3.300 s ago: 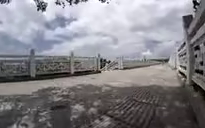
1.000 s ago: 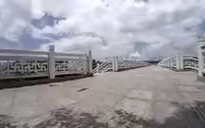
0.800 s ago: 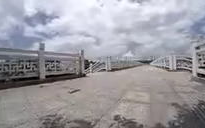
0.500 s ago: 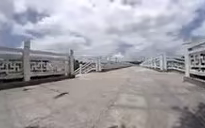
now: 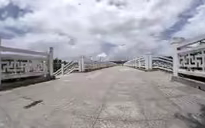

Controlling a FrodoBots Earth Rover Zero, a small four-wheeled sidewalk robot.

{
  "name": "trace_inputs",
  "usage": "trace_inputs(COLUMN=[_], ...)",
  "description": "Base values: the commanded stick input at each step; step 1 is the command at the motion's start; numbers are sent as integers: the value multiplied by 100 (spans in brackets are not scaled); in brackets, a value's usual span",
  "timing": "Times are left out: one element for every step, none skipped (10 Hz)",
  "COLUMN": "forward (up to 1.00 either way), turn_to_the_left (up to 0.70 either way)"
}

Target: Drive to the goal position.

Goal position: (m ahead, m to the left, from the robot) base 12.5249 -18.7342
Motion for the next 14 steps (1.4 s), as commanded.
trace_inputs(forward=[70, 70, 70, 70, 70, 70, 70, 70, 70, 70, 70, 70, 70, 70], turn_to_the_left=[-14, -14, -14, -14, -11, -1, 0, 0, 0, 0, 0, 0, 0, 0])
